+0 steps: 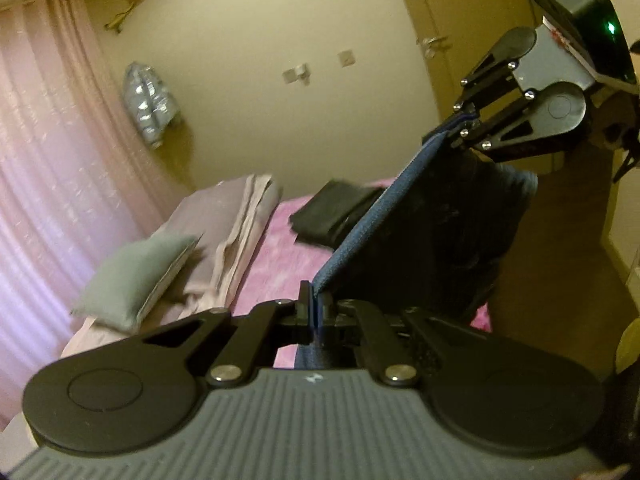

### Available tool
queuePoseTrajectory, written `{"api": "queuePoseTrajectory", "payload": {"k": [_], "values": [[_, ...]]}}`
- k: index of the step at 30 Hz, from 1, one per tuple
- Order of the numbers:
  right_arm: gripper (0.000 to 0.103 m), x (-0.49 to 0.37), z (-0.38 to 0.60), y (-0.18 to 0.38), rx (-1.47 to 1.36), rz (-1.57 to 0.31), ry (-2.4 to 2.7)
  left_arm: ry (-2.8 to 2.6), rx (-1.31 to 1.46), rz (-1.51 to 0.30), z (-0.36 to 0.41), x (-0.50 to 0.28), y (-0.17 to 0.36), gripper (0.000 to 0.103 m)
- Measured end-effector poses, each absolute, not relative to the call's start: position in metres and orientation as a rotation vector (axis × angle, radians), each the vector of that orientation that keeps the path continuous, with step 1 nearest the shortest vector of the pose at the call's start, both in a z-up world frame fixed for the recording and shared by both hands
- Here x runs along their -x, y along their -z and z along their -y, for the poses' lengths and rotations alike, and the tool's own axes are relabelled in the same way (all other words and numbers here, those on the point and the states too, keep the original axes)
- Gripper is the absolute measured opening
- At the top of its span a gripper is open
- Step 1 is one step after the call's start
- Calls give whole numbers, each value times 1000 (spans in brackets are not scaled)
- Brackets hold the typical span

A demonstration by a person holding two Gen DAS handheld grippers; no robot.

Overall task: Fold clothes
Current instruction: 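Carry the jeans with both grippers and lay them on the pink bedspread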

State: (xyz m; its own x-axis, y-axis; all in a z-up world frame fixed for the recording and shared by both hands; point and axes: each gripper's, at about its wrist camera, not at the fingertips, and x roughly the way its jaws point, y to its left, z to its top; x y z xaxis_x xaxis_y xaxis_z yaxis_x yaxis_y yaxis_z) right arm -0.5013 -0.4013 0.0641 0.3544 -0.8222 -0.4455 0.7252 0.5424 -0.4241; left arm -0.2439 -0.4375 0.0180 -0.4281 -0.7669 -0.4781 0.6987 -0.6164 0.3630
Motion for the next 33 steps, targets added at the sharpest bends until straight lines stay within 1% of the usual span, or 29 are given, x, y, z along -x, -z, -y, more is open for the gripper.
{"api": "queuePoseTrajectory", "payload": {"k": [2,4,6,8,10,11,12,13,14,15,16,18,20,23,26,28,29,31,33], "values": [[4,503,430,-77,191,-664,1008,2112,-801,115,478,256,-19,3],[4,504,477,-69,212,-677,979,2099,-836,68,529,266,-8,3],[4,502,536,-49,211,-714,932,2058,-882,-6,591,276,16,3],[4,491,606,-15,205,-763,869,2004,-922,-92,654,279,47,3],[6,486,674,26,170,-815,792,1905,-952,-213,716,278,92,11],[11,483,711,49,128,-839,759,1852,-965,-274,747,278,114,17],[36,484,737,70,97,-856,764,1797,-975,-341,774,275,138,19],[66,485,764,90,66,-872,769,1736,-991,-402,790,268,160,19],[75,485,788,108,33,-883,771,1672,-1009,-460,803,259,181,19],[76,486,803,118,-6,-879,768,1622,-1018,-511,812,249,196,19],[76,487,817,128,-47,-877,764,1590,-1015,-547,807,237,203,20],[76,490,832,147,-127,-893,742,1537,-1002,-608,790,214,213,34],[76,492,822,159,-199,-922,708,1468,-1003,-667,748,187,217,37],[76,482,796,175,-305,-955,658,1359,-1006,-752,681,146,222,44],[76,465,763,189,-369,-1007,591,1265,-1012,-844,605,107,223,45],[81,450,738,206,-406,-1049,542,1215,-1025,-890,555,83,224,48],[82,442,726,215,-424,-1068,519,1203,-1053,-895,535,73,230,53],[82,422,698,225,-427,-1096,480,1203,-1123,-900,507,57,250,53],[82,392,665,232,-373,-1109,410,1246,-1168,-915,483,37,272,53]]}}
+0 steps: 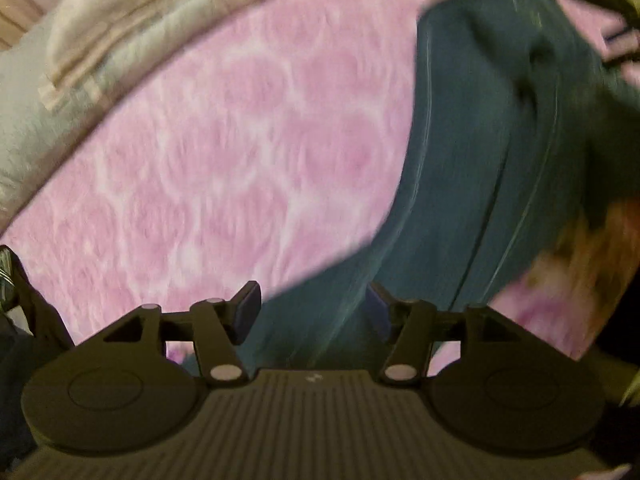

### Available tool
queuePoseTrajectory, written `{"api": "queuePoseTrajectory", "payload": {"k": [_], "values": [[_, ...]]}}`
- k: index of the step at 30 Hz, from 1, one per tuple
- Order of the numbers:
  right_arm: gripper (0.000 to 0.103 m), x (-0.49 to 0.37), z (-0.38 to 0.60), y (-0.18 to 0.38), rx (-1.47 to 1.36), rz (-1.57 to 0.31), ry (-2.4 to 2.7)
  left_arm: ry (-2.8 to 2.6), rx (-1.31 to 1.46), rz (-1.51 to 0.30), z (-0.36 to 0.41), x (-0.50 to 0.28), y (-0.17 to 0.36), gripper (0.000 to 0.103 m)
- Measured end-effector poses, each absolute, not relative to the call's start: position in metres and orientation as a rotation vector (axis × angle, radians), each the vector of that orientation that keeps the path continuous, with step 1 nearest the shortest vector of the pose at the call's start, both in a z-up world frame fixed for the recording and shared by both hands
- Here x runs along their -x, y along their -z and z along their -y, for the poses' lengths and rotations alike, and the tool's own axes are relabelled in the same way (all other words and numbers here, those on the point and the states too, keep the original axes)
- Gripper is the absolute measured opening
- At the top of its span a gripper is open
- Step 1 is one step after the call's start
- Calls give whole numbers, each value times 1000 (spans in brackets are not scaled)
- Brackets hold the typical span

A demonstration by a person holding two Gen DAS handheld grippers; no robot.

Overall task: Fold clothes
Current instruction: 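Carry the jeans with both grippers and lay them on the pink bedspread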

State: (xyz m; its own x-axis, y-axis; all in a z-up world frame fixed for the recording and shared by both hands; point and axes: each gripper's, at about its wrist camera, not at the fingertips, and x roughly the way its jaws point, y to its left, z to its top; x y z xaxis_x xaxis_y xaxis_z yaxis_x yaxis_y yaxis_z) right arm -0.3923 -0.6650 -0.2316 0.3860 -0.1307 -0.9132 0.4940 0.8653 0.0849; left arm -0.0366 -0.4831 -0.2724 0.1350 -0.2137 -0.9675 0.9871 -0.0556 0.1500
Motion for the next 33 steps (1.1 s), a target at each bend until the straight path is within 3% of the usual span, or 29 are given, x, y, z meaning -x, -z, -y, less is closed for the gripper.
{"api": "queuePoseTrajectory", "payload": {"k": [4,5,6,7,8,12,16,20,22,28,33], "values": [[97,321,598,253,-187,-1139,257,1377,-1208,-951,451,0,311,52],[97,302,581,259,-136,-1145,218,1418,-1207,-967,445,-7,320,45],[97,284,566,266,-94,-1155,185,1454,-1207,-1010,441,-14,330,18],[97,270,558,275,-87,-1177,174,1478,-1209,-1051,439,-17,336,5],[97,255,550,283,-91,-1202,172,1503,-1190,-1058,437,-22,333,5],[97,220,531,282,-84,-1233,178,1553,-1041,-1035,436,-60,295,4],[97,207,527,258,-47,-1225,205,1442,-1026,-849,466,-129,249,4],[97,216,537,239,-81,-1212,315,1216,-1053,-747,505,-194,245,12],[97,235,544,236,-131,-1205,409,1153,-1088,-694,511,-197,247,11],[97,347,567,239,-461,-1180,815,1372,-1087,-694,490,-96,262,18],[97,478,588,239,-789,-1033,1201,1682,-1132,-719,477,35,288,35]]}}
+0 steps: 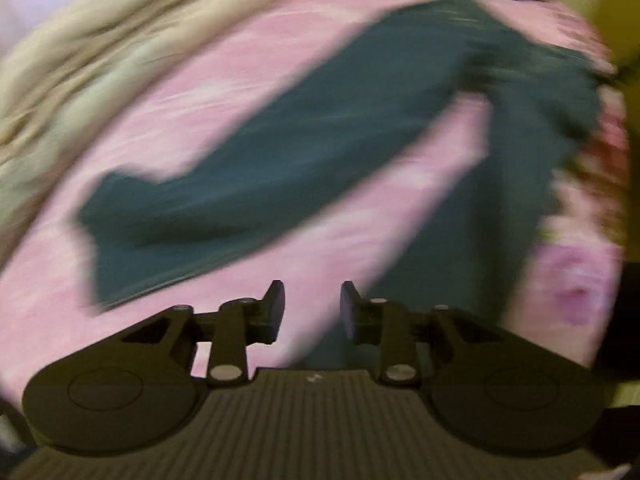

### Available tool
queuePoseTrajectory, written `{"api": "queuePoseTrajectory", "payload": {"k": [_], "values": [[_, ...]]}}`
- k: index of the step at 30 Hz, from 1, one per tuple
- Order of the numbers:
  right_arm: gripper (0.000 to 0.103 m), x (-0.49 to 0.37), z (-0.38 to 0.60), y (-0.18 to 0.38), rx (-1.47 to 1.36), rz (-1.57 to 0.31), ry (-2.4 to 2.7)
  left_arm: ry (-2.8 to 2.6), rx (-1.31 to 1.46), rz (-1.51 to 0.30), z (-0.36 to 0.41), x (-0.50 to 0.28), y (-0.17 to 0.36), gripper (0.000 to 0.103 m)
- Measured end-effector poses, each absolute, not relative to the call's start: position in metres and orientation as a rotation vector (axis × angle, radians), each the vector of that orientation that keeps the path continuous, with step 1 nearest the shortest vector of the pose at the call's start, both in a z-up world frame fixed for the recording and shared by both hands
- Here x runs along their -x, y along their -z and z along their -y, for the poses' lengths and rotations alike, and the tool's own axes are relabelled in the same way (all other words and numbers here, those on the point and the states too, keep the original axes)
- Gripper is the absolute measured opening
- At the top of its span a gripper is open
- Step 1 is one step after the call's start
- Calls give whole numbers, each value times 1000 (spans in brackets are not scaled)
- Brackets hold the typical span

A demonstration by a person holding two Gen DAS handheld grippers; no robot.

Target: Fold clothes

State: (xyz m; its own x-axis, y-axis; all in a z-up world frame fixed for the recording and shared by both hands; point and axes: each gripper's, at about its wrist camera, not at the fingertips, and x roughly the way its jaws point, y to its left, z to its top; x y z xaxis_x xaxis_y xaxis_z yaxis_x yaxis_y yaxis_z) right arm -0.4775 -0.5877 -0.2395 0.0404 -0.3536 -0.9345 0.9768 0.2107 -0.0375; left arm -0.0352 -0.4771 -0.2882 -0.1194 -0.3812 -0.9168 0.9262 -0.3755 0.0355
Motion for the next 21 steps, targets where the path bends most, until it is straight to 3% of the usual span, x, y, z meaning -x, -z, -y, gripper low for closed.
{"api": "queuePoseTrajectory", "payload": {"k": [9,11,12,15,16,17,18,21], "values": [[97,641,640,297,-1201,-564,1291,1900,-1278,-660,511,205,308,37],[92,660,657,310,-1251,-489,1242,1916,-1309,-648,528,231,311,37],[84,664,663,315,-1265,-463,1218,1924,-1329,-634,537,246,313,37],[84,674,681,333,-1334,-365,1162,1952,-1383,-590,566,288,318,37],[79,678,688,338,-1364,-334,1149,1963,-1391,-580,575,300,317,37],[65,683,695,337,-1407,-315,1142,1975,-1399,-570,584,313,317,37],[19,690,703,334,-1448,-310,1133,1986,-1407,-559,594,325,317,37],[20,709,734,306,-1437,-385,1118,2026,-1404,-529,620,358,313,37]]}}
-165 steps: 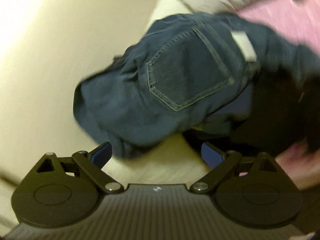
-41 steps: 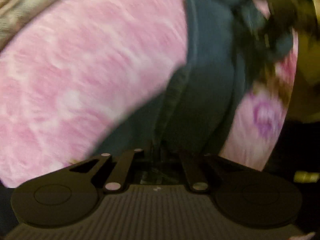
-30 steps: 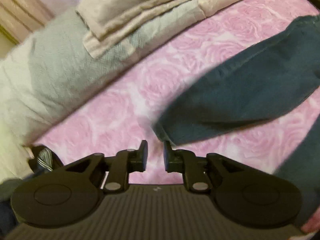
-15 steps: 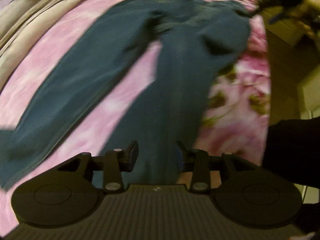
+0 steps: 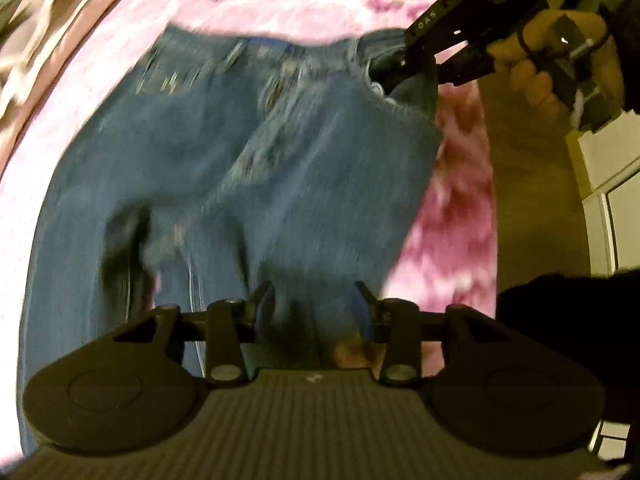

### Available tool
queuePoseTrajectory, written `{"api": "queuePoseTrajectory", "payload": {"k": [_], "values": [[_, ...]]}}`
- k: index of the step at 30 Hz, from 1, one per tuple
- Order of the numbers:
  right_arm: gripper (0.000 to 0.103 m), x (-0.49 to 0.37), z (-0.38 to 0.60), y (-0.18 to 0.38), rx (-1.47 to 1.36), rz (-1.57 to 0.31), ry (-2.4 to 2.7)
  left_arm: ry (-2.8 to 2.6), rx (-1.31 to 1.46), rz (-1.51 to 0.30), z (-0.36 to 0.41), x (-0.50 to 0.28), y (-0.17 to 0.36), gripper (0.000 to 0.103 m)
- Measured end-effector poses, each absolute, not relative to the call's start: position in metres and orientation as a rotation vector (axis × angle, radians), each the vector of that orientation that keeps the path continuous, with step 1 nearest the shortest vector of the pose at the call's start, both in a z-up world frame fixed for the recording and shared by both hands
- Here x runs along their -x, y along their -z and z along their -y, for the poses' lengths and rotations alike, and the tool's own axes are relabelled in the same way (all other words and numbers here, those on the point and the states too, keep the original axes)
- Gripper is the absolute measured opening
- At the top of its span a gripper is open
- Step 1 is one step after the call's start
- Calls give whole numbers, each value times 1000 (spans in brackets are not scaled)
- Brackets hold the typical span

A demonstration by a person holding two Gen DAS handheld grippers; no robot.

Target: Fold clothes

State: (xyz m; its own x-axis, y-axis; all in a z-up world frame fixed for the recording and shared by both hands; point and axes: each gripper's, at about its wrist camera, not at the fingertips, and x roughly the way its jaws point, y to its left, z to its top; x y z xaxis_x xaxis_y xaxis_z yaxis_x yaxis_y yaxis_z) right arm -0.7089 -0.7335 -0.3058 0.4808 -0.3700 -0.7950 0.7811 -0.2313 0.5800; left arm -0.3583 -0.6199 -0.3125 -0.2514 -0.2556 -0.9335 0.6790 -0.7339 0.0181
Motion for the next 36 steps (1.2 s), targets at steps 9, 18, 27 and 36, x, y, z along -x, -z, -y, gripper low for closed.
{"api": "queuePoseTrajectory", "payload": {"k": [9,18,27,36], "values": [[32,737,806,241,-1139,-711,1083,2034,-1232,-555,695,381,290,39],[69,694,788,198,-868,-751,1155,1965,-1193,-611,744,328,292,41],[69,597,875,245,-659,-912,679,1898,-1176,-627,785,316,313,41],[67,511,995,338,-767,-837,424,1732,-1149,-625,874,295,350,41]]}}
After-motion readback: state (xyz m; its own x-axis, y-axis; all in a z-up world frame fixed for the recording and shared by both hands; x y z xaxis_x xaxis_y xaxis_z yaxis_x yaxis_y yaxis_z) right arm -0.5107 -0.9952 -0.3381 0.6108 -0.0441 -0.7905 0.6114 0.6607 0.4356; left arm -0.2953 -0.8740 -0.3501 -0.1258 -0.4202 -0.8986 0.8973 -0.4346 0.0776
